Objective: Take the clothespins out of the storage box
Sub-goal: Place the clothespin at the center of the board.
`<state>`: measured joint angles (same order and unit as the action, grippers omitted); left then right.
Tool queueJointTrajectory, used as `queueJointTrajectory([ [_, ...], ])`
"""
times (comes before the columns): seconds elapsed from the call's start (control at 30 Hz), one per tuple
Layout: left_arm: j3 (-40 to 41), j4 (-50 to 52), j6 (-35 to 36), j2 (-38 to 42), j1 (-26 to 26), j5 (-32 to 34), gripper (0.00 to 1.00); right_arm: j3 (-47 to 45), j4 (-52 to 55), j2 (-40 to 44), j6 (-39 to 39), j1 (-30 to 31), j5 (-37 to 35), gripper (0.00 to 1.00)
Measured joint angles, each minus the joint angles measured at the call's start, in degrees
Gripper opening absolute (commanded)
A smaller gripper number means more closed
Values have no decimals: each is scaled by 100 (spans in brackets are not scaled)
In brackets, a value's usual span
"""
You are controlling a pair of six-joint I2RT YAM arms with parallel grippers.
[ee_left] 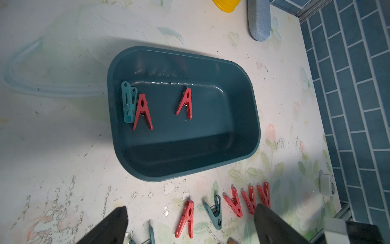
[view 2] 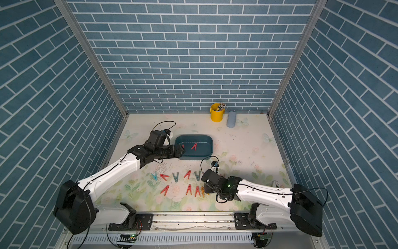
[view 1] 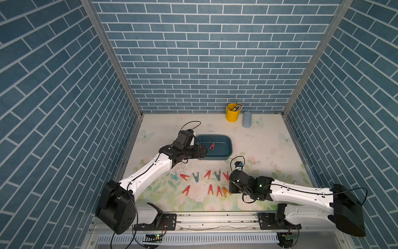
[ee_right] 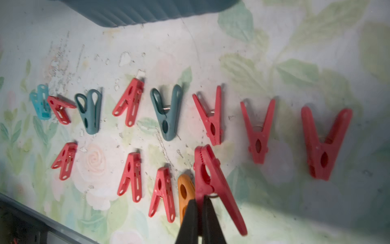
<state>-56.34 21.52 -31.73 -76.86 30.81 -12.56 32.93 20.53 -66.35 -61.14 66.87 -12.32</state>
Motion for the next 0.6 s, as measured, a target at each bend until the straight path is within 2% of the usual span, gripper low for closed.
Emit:
queueJointTrajectory([
  [0.47, 2, 11, -140, 271, 61, 11, 99, -793, -452, 37, -520, 229, -33, 3],
  [0.53, 2, 22, -151, 271, 79, 28, 100, -813, -525, -13, -555, 254, -33, 8],
  [0.6, 2, 35, -170, 271, 96, 48, 99, -813, -610, -70, -601, 264, -28, 20],
])
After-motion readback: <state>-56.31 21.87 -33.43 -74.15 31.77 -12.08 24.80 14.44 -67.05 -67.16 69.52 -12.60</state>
